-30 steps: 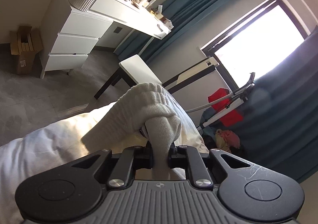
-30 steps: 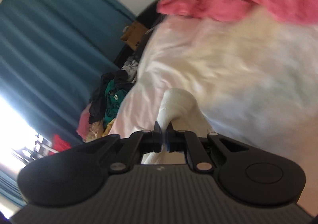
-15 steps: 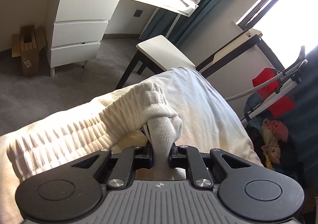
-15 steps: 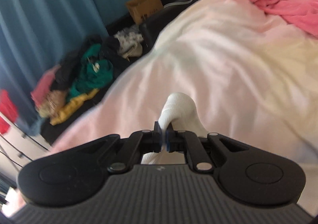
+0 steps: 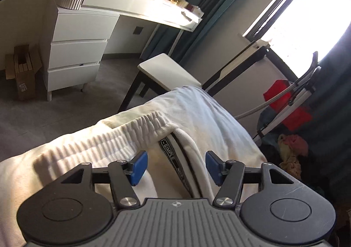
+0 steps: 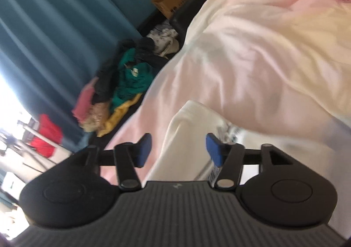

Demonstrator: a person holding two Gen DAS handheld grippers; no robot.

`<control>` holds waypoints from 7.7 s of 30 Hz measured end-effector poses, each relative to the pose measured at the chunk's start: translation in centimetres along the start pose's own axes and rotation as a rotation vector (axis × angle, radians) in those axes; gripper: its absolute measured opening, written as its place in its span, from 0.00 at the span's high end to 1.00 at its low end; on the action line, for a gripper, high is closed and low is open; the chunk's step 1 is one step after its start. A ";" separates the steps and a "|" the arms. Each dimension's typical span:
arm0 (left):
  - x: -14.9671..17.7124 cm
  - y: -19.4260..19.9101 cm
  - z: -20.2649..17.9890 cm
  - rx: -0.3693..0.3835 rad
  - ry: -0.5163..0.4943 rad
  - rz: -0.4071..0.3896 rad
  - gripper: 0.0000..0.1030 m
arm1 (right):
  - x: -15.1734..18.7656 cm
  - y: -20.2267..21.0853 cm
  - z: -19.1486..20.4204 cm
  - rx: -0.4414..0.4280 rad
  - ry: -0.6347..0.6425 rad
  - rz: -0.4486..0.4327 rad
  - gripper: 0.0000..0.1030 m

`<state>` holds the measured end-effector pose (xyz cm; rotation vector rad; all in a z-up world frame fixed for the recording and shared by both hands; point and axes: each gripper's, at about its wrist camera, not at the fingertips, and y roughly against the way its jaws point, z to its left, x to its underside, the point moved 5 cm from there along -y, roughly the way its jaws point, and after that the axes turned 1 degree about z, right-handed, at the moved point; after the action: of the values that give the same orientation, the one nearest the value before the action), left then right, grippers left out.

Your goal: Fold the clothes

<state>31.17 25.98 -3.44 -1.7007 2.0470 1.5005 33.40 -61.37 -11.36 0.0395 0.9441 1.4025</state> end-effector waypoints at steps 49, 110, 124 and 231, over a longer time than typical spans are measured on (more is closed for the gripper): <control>-4.7 12.4 10.4 0.051 0.054 0.112 0.87 | 8.3 15.1 -9.9 -0.184 -0.175 0.085 0.88; 33.1 12.8 -3.2 -0.044 -0.859 0.149 0.11 | 9.2 14.4 -13.7 -0.169 -0.094 -0.035 0.84; 31.0 13.9 -3.1 0.017 -0.785 0.177 0.11 | 14.7 25.9 2.2 -0.397 0.535 -0.305 0.84; 11.1 13.1 22.6 -0.101 0.207 0.276 0.28 | 34.7 25.7 2.6 -0.158 0.868 0.271 0.20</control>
<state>5.64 32.80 -13.73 -1.7331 2.4385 1.5866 9.94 -25.10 -14.26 -0.6260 1.5678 1.7745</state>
